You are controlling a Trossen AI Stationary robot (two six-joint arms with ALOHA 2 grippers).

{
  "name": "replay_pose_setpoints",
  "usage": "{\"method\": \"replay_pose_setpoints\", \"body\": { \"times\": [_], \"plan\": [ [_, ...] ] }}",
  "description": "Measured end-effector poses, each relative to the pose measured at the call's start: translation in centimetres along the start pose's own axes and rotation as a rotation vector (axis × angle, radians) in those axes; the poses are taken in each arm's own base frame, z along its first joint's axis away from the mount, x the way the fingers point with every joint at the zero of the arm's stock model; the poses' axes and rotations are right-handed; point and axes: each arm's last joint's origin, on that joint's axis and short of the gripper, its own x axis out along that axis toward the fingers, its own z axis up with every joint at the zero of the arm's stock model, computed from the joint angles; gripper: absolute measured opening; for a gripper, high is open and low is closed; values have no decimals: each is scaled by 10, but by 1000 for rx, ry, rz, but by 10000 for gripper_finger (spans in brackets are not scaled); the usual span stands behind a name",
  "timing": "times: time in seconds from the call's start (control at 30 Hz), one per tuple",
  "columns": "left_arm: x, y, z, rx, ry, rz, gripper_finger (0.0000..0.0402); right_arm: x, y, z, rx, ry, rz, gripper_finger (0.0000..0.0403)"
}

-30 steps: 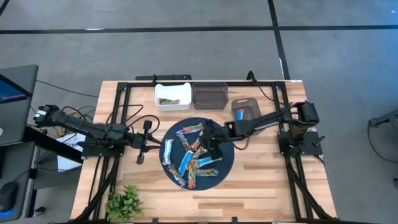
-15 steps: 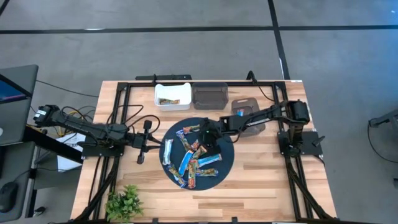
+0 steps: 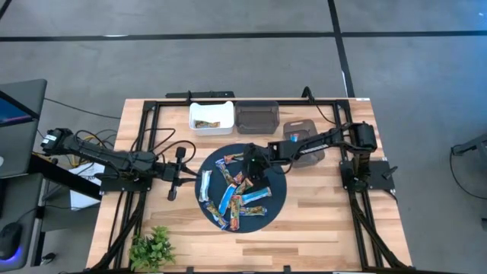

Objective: Pick and place Granola Bars by type
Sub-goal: Put the red granola bar into the bottom black bin

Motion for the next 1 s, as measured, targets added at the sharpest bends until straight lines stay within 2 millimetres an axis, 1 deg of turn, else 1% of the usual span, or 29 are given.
{"method": "replay_pose_setpoints", "body": {
  "times": [0.23,0.27,0.33,0.43,0.6,0.73,0.93,1.0],
  "plan": [
    [0,0,0,0,1,0,41,7,-1,-4,-6,11,-3,125],
    [0,0,0,0,1,0,41,11,-1,-4,-13,8,-5,125],
    [0,0,0,0,1,0,41,15,1,-9,-12,38,0,125],
    [0,0,0,0,1,0,41,14,-1,-7,-14,45,-34,125],
    [0,0,0,0,1,0,41,14,-1,-8,-12,53,-36,119],
    [0,0,0,0,1,0,41,14,-1,-8,-13,53,-35,89],
    [0,0,0,0,1,0,41,13,-1,-8,-13,50,-37,15],
    [0,0,0,0,1,0,41,13,0,-7,-13,51,-41,6]
  ]
}}
